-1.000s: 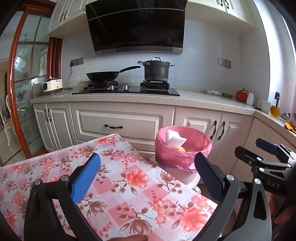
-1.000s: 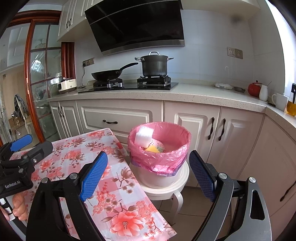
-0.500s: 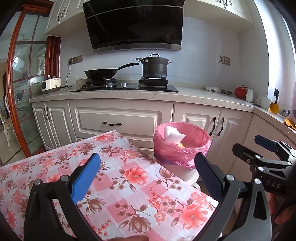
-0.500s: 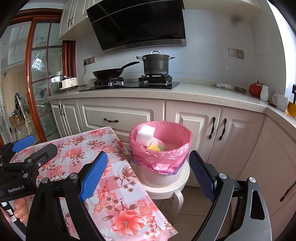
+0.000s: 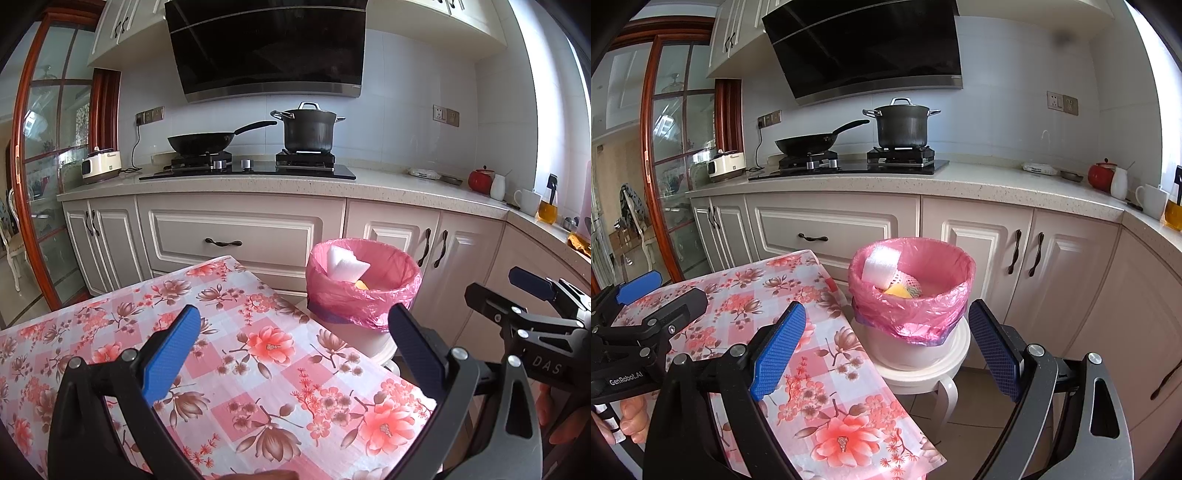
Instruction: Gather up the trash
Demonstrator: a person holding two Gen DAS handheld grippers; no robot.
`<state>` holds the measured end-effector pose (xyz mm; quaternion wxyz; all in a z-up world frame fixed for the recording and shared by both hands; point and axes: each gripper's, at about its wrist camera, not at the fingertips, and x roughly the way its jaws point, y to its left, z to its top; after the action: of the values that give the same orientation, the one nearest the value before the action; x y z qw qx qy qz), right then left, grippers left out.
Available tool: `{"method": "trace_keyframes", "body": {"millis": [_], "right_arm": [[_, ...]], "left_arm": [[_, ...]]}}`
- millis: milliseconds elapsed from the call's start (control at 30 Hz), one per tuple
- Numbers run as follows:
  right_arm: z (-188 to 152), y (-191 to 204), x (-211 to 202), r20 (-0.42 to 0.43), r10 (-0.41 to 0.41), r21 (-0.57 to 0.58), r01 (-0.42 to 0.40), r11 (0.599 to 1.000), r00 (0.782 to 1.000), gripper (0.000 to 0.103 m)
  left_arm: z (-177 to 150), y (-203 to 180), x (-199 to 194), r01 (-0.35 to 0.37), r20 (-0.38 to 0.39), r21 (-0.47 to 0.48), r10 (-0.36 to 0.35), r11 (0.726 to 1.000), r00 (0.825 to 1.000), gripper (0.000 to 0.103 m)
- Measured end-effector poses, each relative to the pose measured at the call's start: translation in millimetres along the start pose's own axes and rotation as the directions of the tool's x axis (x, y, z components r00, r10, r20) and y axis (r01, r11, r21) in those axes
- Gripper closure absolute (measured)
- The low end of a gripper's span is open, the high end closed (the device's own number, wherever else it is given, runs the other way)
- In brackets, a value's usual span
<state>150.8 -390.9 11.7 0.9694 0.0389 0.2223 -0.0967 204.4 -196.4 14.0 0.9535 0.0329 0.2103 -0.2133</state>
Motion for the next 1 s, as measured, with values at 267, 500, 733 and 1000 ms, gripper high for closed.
{"method": "trace_keyframes", "body": {"millis": [267, 500, 733, 1000], "right_arm": [[0.2, -1.3, 0.4, 0.001, -0.002, 0.002, 0.002, 1.000, 1.000, 0.019], [-0.5, -1.8, -0.1, 0.003, -0.004, 0.005, 0.004, 1.000, 1.000, 0.019], [-1.1, -0.9, -0.3, 0.001, -0.002, 0.001, 0.002, 1.000, 1.000, 0.019], [-1.1, -0.2, -1.0, 0.000, -0.002, 0.004, 0.002, 1.000, 1.000, 0.019]], "left_arm": [[0.1, 0.1, 0.1, 0.000, -0.001, -0.001, 0.000, 1.000, 1.000, 0.005], [-2.1, 1.6, 0.5, -0.005, 0.000, 0.005, 0.005, 1.000, 1.000, 0.005], [-4.1, 3.1, 4.1, -0.021, -0.009, 0.008, 0.021, 1.000, 1.000, 0.005], [-2.0, 4.2, 5.4, -0.028, -0.012, 0.006, 0.028, 1.000, 1.000, 0.005]]}}
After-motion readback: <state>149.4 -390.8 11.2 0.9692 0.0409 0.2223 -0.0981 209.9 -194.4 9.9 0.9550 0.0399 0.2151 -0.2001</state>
